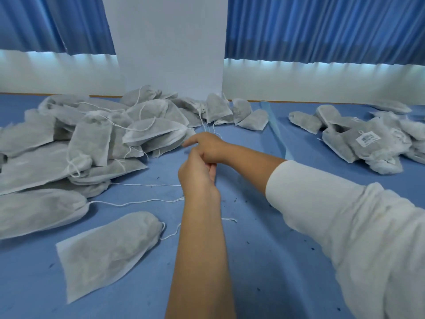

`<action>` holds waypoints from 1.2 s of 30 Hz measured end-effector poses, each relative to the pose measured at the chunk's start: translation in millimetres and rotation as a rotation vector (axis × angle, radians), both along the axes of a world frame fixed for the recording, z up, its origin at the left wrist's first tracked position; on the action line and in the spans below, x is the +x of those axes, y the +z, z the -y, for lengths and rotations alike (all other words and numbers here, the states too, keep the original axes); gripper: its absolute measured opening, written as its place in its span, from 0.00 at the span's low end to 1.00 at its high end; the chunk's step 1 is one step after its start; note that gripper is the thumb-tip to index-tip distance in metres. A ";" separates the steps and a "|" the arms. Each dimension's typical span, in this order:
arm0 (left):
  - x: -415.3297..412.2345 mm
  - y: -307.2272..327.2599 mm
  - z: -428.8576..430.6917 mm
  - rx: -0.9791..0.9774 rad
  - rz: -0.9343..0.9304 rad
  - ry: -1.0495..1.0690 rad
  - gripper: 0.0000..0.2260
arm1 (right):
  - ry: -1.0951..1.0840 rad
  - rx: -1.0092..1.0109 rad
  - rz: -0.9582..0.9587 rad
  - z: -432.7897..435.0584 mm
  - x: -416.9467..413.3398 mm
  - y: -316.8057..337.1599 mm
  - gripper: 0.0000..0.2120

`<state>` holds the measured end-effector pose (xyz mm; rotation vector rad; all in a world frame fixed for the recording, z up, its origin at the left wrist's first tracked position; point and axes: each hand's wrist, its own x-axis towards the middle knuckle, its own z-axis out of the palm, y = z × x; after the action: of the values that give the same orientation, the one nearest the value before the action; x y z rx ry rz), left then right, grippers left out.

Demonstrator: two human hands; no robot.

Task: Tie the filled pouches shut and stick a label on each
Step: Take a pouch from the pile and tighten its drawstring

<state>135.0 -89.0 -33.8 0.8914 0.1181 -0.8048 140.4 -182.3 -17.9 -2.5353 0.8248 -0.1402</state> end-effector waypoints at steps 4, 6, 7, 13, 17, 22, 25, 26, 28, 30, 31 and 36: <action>-0.1 -2.4 0.2 -0.034 -0.022 0.020 0.09 | -0.009 -0.097 0.029 1.5 8.0 -8.9 0.14; -0.5 -1.1 0.9 -0.021 0.003 0.018 0.09 | -0.049 -0.081 0.163 2.6 6.5 -11.5 0.10; -0.2 -0.2 1.2 -0.005 0.025 0.012 0.09 | -0.083 -0.040 0.250 2.1 4.2 -10.8 0.14; -4.9 0.2 -0.5 0.080 0.309 0.017 0.10 | -0.267 0.365 0.667 6.1 -18.5 4.4 0.03; -10.2 2.2 -1.9 0.197 0.537 0.052 0.10 | -0.264 0.417 0.764 8.2 -47.2 24.8 0.07; -17.0 8.2 -7.9 0.246 1.038 0.037 0.16 | -0.119 0.334 0.603 2.5 -92.6 53.1 0.10; -24.7 9.3 -6.6 0.315 1.322 -0.111 0.15 | -0.040 0.225 0.512 -6.8 -118.4 62.3 0.10; -27.9 9.2 -7.3 0.311 1.342 -0.138 0.13 | -0.035 0.206 0.520 -10.4 -126.1 63.8 0.10; -30.7 8.5 -9.5 0.299 1.354 -0.161 0.10 | -0.041 0.193 0.556 -17.7 -140.7 65.3 0.09; -31.2 8.4 -12.0 0.305 1.372 -0.180 0.07 | -0.060 0.183 0.604 -25.1 -156.2 65.8 0.09; -31.8 9.1 -12.9 0.289 1.373 -0.194 0.05 | -0.069 0.177 0.638 -28.8 -164.2 66.1 0.09; -47.9 23.3 -21.6 0.084 1.312 -0.318 0.10 | -0.118 0.137 0.843 -43.5 -204.3 67.0 0.08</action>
<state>87.1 -67.4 -10.5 1.3813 -1.1658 -0.3691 -64.0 -138.8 49.1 -1.9928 0.5923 -1.0588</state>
